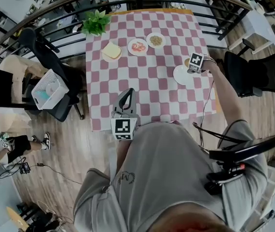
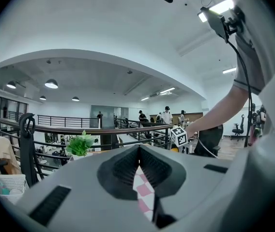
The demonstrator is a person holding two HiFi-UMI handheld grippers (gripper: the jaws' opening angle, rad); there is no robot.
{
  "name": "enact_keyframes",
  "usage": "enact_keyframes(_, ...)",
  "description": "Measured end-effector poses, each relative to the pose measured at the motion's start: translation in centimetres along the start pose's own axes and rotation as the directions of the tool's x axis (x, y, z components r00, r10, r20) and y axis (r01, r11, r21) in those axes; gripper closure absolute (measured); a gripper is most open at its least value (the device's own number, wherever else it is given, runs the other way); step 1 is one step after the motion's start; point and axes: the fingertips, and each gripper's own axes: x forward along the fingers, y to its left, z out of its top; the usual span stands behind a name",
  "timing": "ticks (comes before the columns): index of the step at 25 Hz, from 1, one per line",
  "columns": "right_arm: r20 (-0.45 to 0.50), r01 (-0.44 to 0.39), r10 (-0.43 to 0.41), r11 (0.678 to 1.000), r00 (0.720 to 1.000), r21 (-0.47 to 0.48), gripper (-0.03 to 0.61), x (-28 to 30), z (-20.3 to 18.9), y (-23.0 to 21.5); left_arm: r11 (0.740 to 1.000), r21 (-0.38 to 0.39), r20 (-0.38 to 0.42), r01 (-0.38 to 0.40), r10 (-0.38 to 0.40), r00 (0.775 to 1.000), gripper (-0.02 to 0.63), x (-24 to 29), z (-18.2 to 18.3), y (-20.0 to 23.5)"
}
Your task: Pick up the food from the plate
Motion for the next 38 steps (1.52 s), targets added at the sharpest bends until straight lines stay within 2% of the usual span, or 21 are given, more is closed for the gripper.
enact_keyframes(3,0.008,-0.013,0.013,1.000,1.000,0.016,0.244,0.0,-0.1,0.5,1.000,-0.006,-0.004,-0.010,0.010,1.000,0.606,-0.5,-0.3,0.0)
enact_keyframes(12,-0.034,-0.028,0.026,0.999,0.999,-0.042,0.244,0.7,0.5,1.3,0.995,-0.031,-0.037,-0.091,0.090,0.995,0.606,-3.0,-2.2,1.3)
enact_keyframes(17,-0.046,-0.041,0.037,0.994,0.998,-0.097,0.244,1.2,2.7,1.7,0.988,-0.038,-0.039,-0.150,0.149,0.988,0.606,-4.8,-2.1,1.8)
enact_keyframes(21,-0.049,-0.049,0.041,0.985,0.998,-0.165,0.244,1.5,6.0,2.1,0.973,-0.050,-0.049,-0.227,0.224,0.973,0.606,-7.2,-2.4,2.6)
enact_keyframes(29,-0.039,-0.070,0.061,0.941,0.997,-0.330,0.244,2.8,15.2,4.4,0.912,-0.053,-0.066,-0.408,0.404,0.912,0.606,-13.1,-2.8,4.7)
enact_keyframes(38,-0.041,-0.087,0.076,0.886,0.996,-0.455,0.244,4.0,23.1,8.2,0.801,-0.100,-0.126,-0.590,0.578,0.806,0.606,-20.8,-4.9,4.5)
